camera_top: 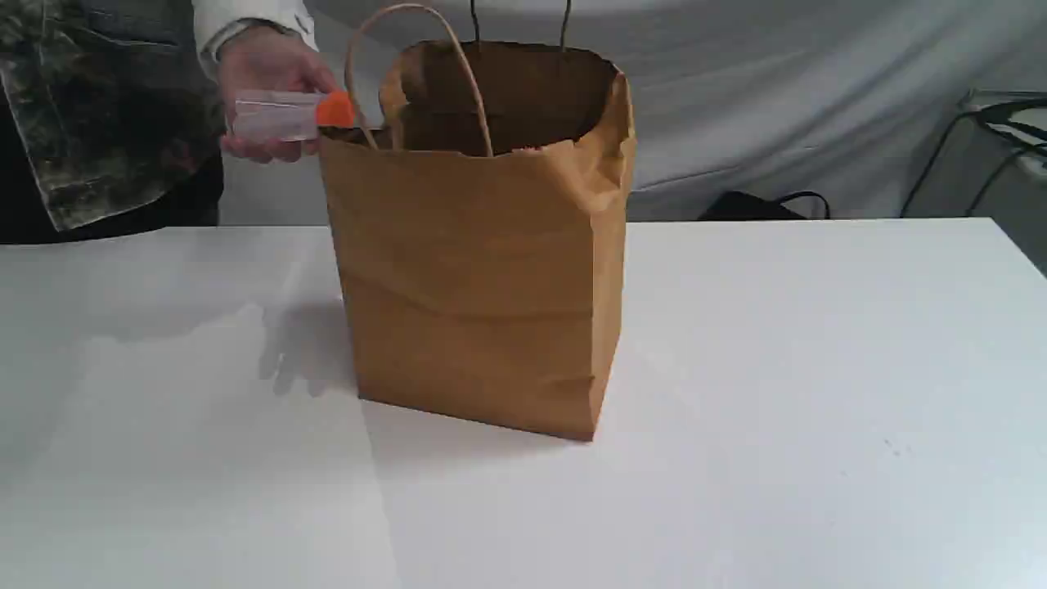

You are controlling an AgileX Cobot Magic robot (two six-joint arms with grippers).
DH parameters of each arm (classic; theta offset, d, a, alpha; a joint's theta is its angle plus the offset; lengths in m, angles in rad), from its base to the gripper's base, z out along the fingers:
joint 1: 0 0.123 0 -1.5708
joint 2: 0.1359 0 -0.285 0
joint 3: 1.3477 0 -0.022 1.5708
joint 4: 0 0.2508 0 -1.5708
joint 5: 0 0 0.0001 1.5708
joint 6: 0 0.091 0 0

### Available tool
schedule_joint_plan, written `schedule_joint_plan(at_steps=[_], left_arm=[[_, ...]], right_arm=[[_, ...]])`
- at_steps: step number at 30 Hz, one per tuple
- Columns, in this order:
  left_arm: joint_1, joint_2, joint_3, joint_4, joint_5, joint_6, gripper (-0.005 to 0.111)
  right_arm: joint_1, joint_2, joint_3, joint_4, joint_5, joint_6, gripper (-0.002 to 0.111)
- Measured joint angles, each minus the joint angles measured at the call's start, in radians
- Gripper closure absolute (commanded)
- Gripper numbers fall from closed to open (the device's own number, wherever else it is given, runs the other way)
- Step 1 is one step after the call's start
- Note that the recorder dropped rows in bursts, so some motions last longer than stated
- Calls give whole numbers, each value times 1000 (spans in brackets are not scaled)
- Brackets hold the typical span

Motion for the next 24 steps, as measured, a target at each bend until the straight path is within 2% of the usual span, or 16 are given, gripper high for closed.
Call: schedule_joint_plan(at_steps=[3,8,11,14,16,20,24], left_arm=[[0,1,-62,-81,31,119,107],[0,47,-114,-83,24,145,107],[0,110,-114,-79,-50,159,107],[0,200,-121,-79,-213,191,107],[0,254,-152,-79,-260,201,107],[0,396,-303,-72,-264,188,107],[0,553,-519,-2,-114,131,107]], right_arm=[[0,0,0,0,-9,0,108],[0,0,0,2,-11,2,108],[0,0,0,2,-13,2,108],[0,0,0,2,-13,2,108],[0,0,0,2,-13,2,108],[0,0,0,2,-13,2,108],[0,0,0,2,-13,2,108]])
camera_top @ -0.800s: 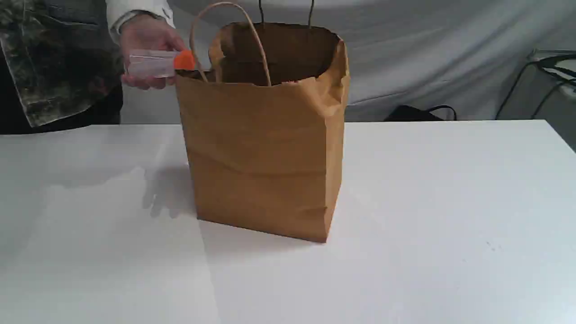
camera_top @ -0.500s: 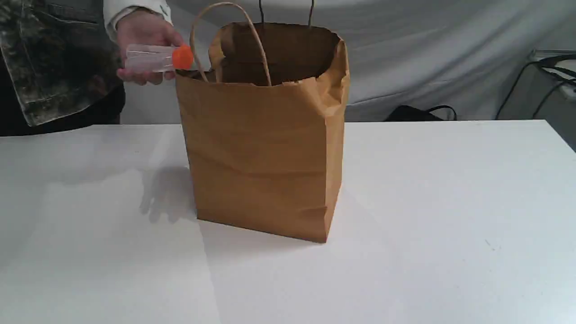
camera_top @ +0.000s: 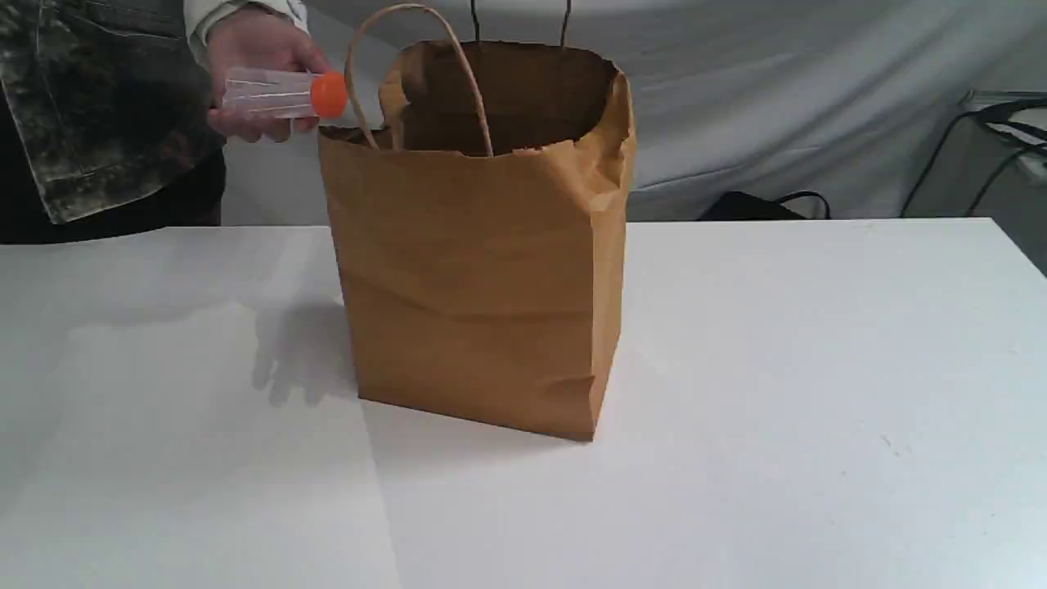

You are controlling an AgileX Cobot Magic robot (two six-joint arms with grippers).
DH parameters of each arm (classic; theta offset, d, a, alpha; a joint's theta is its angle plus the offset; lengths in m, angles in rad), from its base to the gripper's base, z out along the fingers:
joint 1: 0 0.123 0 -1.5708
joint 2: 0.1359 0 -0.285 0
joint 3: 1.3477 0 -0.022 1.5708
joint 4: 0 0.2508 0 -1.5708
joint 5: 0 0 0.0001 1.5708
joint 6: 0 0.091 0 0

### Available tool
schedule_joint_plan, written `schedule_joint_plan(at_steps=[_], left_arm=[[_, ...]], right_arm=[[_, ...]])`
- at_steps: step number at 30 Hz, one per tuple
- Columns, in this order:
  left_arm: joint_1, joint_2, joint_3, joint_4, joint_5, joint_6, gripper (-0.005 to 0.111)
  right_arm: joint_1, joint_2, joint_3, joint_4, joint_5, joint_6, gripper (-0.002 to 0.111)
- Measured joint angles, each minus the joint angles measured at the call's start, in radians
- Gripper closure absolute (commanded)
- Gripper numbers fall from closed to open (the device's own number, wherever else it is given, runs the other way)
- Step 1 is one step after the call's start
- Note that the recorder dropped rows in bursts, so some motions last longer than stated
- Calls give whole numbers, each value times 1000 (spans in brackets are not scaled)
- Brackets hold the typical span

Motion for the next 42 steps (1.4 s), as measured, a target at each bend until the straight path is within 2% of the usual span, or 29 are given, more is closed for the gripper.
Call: schedule_joint_plan(at_steps=[3,8,9,13,19,22,25,27,30,33,34,36,38,42], left_arm=[[0,120,-158,132,130,-82,107],[0,295,-442,500,340,-312,107],[0,318,-478,518,369,-331,107],[0,424,-601,436,413,-333,107],[0,607,-681,287,329,-357,107],[0,709,-727,292,362,-402,107],[0,792,-788,407,473,-508,107],[0,839,-831,528,560,-625,107],[0,902,-882,815,677,-888,107],[0,959,-947,1234,707,-1300,107],[0,980,-972,1345,686,-1414,107],[0,1027,-1042,1460,579,-1628,107],[0,1083,-1125,1506,444,-1784,107],[0,1197,-1279,1529,239,-1954,107]], right_arm=[[0,0,0,0,0,0,108],[0,0,0,0,0,0,108],[0,0,0,0,0,0,108],[0,0,0,0,-2,0,108],[0,0,0,0,-2,27,108],[0,0,0,0,-2,43,108],[0,0,0,0,1,59,108],[0,0,0,0,5,66,108],[0,0,0,0,8,71,108],[0,0,0,0,13,74,108],[0,0,0,0,15,75,108],[0,0,0,0,17,75,108],[0,0,0,0,19,75,108],[0,0,0,0,30,75,108]])
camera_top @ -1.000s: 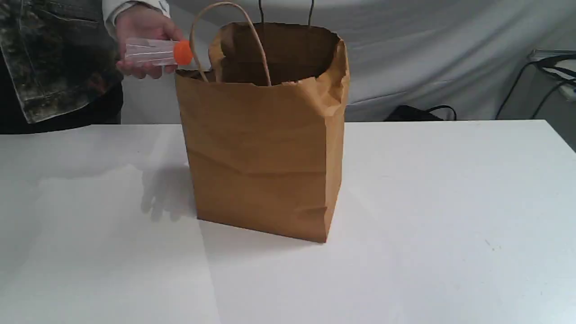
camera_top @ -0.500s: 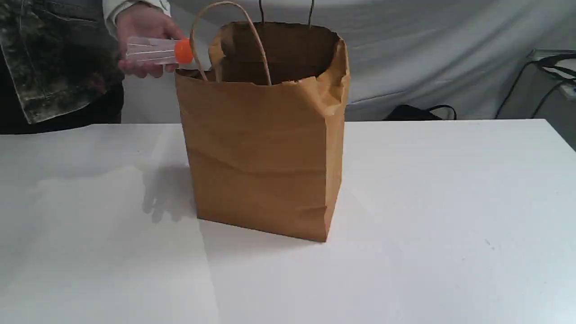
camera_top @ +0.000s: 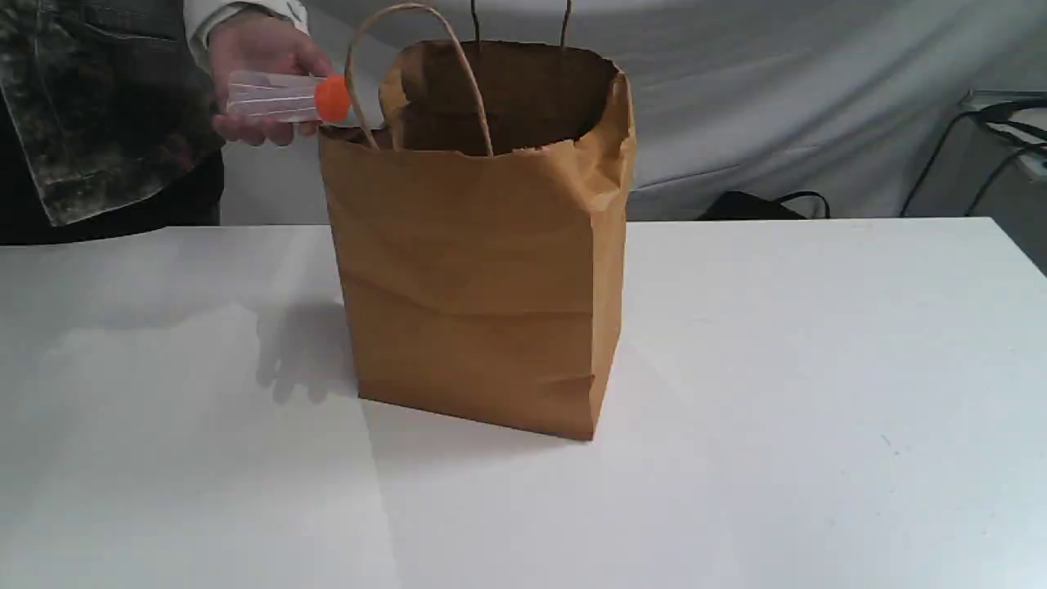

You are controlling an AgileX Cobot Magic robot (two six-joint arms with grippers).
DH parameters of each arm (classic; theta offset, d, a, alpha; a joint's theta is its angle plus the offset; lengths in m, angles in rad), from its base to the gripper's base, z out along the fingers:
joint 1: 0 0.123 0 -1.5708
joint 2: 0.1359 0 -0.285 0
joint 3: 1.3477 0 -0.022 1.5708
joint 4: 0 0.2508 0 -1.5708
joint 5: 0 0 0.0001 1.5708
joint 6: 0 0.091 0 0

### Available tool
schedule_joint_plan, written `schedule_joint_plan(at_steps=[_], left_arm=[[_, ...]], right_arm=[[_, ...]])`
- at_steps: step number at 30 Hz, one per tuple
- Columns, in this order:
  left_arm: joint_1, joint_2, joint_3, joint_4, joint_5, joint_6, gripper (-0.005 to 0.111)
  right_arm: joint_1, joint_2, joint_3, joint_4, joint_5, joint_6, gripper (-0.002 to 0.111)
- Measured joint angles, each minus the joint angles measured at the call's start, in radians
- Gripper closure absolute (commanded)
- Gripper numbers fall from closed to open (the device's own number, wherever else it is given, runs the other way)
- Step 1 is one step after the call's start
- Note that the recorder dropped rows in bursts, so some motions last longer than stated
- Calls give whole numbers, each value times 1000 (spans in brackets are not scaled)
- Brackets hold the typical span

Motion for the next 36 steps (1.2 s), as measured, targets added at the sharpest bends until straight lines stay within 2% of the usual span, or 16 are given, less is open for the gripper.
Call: schedule_joint_plan(at_steps=[2,3,6,8,10,12,14,16,17,18,21,24,25,31,34,36], left_arm=[[0,61,-54,6,-73,-11,107],[2,83,-73,7,-118,41,107],[2,133,-94,20,-237,344,107],[-11,137,-94,34,-238,546,107],[-40,122,-78,34,-142,707,107],[-88,94,-47,36,103,871,107],[-177,69,-15,48,522,997,107],[-260,68,-14,50,884,1089,107],[-296,68,-14,17,1037,1165,107],[-315,68,-14,-27,1116,1229,107],[-346,70,-58,-290,1311,1456,107],[-312,80,-157,-674,1479,1711,107],[-276,84,-202,-851,1525,1806,107],[-69,129,-380,-1573,1779,2177,107],[-1,191,-467,-1819,1927,2267,106],[21,232,-509,-1921,1978,2296,103]], right_arm=[[0,0,0,0,7,0,108],[0,0,0,0,10,0,108],[0,0,0,0,16,0,108],[0,0,0,0,19,3,108],[0,0,0,0,21,5,108],[0,0,0,0,21,7,108],[0,0,0,0,22,10,108],[0,0,0,0,22,12,108],[0,0,0,0,22,14,108],[0,0,0,0,22,14,108],[0,-1,0,0,22,15,108],[0,-2,0,0,22,18,108],[0,-2,0,0,22,18,108],[0,-2,0,0,29,19,108],[0,-2,0,0,36,20,108],[0,-2,0,0,36,22,108]])
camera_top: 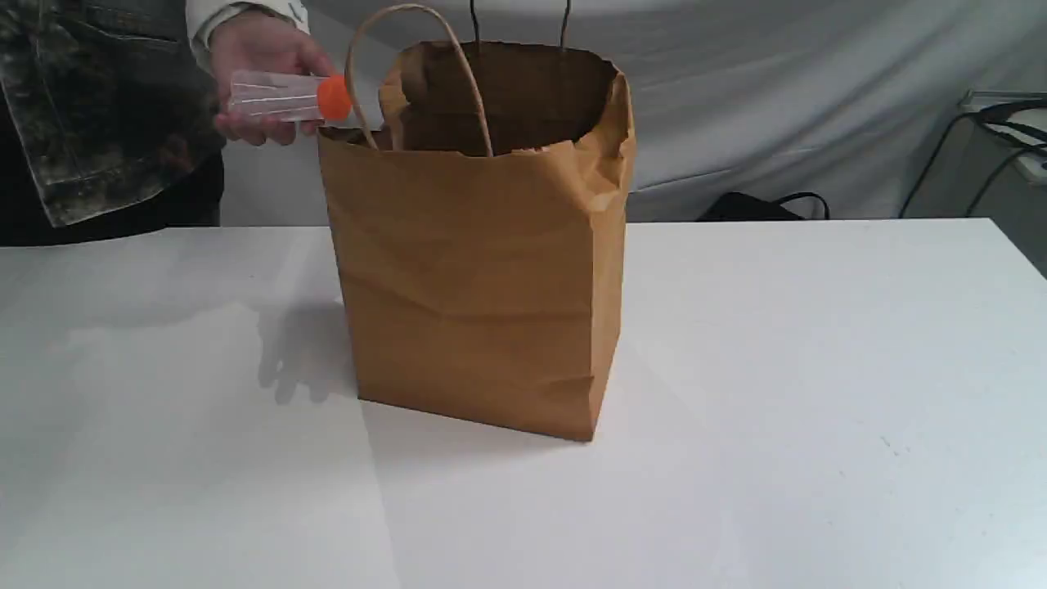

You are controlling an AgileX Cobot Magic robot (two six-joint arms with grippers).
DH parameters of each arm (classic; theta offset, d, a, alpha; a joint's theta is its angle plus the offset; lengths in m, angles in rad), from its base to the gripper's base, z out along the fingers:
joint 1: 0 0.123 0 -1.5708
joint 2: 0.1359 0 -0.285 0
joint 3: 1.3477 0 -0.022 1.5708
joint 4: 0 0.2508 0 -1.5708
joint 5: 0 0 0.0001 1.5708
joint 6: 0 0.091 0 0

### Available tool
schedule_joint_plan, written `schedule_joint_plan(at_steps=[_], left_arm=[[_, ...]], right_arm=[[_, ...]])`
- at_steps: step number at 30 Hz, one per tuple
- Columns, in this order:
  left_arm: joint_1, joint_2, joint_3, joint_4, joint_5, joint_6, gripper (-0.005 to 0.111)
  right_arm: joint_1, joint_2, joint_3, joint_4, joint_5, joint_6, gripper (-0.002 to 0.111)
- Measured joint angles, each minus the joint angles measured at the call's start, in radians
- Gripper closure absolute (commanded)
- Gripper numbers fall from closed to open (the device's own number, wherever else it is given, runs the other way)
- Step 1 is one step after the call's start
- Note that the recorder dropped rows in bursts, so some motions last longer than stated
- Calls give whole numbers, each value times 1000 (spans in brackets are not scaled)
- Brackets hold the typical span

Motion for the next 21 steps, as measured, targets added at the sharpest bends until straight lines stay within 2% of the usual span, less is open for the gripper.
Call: schedule_joint_plan(at_steps=[7,14,18,21], left_arm=[[-5,90,-22,-273,34,130,81],[-90,127,-37,-289,36,190,34],[-171,147,-37,-252,-17,216,33],[-240,160,-37,-161,-57,219,33]], right_arm=[[0,0,0,0,0,1,108],[0,0,0,0,14,19,108],[0,0,0,0,23,19,108],[0,0,0,0,26,19,108]])
